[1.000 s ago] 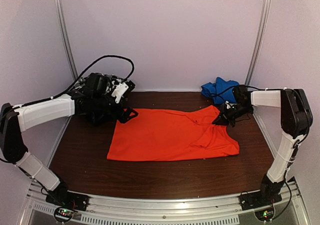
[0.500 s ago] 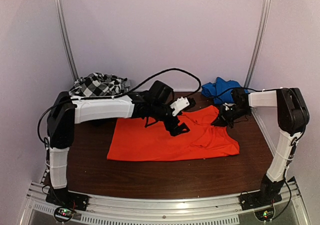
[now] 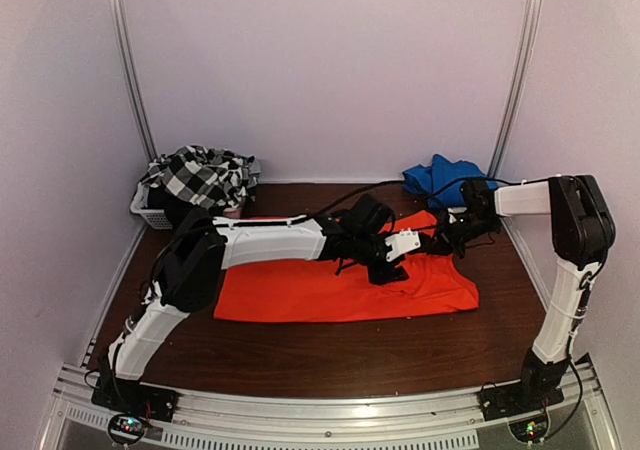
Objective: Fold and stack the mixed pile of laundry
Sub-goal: Smooth out the 1/3-folded T-shirt at the center of the board.
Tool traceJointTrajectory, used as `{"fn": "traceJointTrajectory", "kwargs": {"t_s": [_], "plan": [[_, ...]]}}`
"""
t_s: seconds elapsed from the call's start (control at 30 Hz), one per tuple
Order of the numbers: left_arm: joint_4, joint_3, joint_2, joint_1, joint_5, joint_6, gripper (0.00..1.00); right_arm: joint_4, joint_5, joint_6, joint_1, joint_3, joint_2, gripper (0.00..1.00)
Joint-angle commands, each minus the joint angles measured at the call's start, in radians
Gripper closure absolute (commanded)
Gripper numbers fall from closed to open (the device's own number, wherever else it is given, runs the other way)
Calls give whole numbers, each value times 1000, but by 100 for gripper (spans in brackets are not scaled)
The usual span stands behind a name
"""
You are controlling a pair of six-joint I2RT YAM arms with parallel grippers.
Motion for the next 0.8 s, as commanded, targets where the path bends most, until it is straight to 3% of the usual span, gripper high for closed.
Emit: {"fn": "traceJointTrajectory", "kwargs": {"t_s": [0.0,0.5,0.6,0.67,0.77], "plan": [[-16,69,54,-18,35,94,51,-3,-5,-16,2,-2,3,100],[-64,72,101,-52,41,192,57,13,6,-10,2,-50,-28,100],[-56,87,113,-52,19,177,64,11,7,-10,2,-48,-29,100],[-53,88,120,-51,-27,170,74,10,8,-9,3,-45,-28,100],[-50,85,122,-47,-43,169,79,6,9,-10,4,-40,-27,100]]}}
